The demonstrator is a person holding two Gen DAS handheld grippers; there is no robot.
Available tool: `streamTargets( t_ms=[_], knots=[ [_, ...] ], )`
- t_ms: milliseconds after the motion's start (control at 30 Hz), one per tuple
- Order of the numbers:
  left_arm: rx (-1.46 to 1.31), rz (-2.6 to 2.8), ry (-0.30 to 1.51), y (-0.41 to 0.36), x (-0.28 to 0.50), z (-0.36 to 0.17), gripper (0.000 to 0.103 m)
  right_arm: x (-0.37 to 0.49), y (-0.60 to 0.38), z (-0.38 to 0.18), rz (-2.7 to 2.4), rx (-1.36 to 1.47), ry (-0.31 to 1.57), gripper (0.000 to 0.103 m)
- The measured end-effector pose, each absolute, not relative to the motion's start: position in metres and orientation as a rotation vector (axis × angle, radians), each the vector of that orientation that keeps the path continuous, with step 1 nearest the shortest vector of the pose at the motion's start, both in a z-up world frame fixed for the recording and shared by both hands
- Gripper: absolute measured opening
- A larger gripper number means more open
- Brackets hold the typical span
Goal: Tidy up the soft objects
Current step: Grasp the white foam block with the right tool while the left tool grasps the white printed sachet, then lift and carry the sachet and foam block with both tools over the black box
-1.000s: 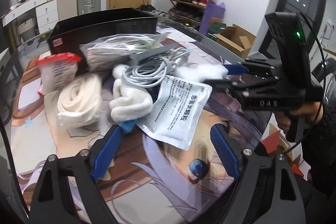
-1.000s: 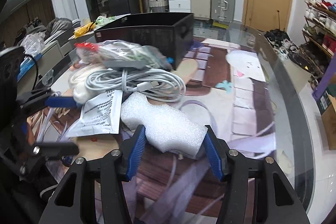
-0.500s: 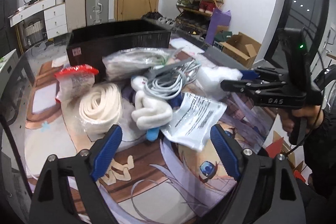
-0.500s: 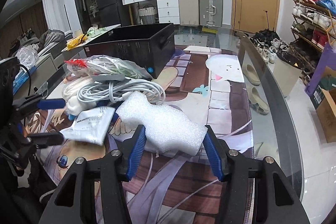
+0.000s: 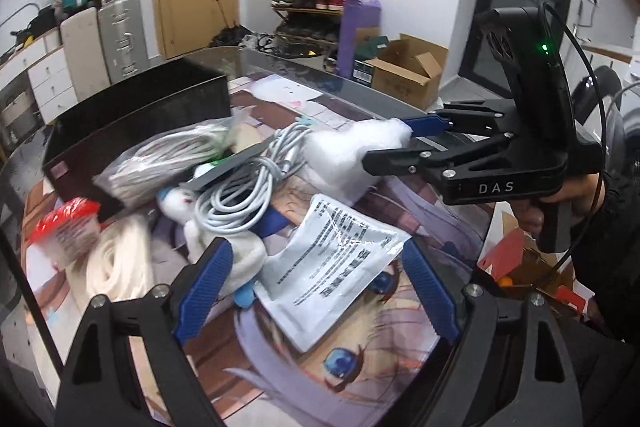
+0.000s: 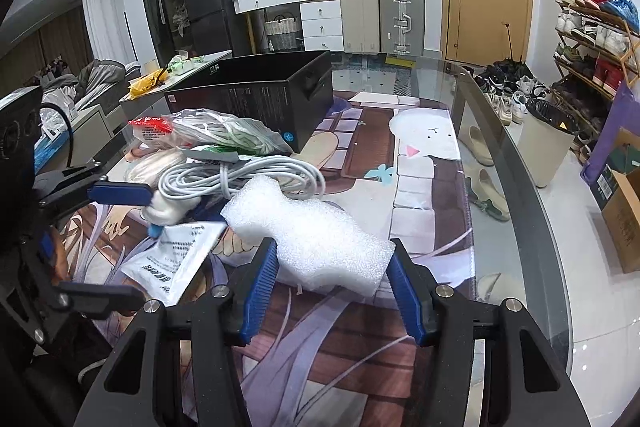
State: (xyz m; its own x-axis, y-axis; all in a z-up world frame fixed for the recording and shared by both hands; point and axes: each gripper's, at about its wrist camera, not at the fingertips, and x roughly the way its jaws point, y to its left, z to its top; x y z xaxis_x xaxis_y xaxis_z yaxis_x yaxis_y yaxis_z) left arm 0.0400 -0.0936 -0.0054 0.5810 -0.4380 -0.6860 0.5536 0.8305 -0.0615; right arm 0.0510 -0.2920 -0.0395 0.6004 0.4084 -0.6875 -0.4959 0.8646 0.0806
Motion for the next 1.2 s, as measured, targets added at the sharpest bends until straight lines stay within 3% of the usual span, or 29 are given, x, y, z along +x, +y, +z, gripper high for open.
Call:
streamTargets(
  t_ms=[233,467,533,600,700,900,1200],
  knots=[
    [0.196,-0.64,0.738,-0.108,0.037,0.004,0.087,0.049,-0.303,-0.039,0.503,-0.104,0.767,0.055],
    [0.263,-0.613,0.838,-0.124,0.056,-0.013,0.085,0.047,-0.303,-0.039,0.507,-0.103,0.767,0.055],
    [0.281,-0.617,0.849,-0.128,0.056,-0.016,0.079,0.046,-0.304,-0.039,0.505,-0.104,0.767,0.055],
    [0.308,-0.614,0.857,-0.132,0.055,-0.021,0.055,0.045,-0.305,-0.039,0.501,-0.108,0.766,0.056],
    [0.302,-0.639,0.837,-0.132,0.051,-0.022,0.041,0.043,-0.304,-0.037,0.499,-0.117,0.763,0.056],
    [0.29,-0.618,0.801,-0.121,0.045,-0.017,0.03,0.038,-0.301,-0.032,0.506,-0.132,0.744,0.055],
    [0.172,-0.592,0.753,-0.092,0.041,-0.001,0.029,0.033,-0.293,-0.023,0.506,-0.165,0.71,0.055]
  ],
)
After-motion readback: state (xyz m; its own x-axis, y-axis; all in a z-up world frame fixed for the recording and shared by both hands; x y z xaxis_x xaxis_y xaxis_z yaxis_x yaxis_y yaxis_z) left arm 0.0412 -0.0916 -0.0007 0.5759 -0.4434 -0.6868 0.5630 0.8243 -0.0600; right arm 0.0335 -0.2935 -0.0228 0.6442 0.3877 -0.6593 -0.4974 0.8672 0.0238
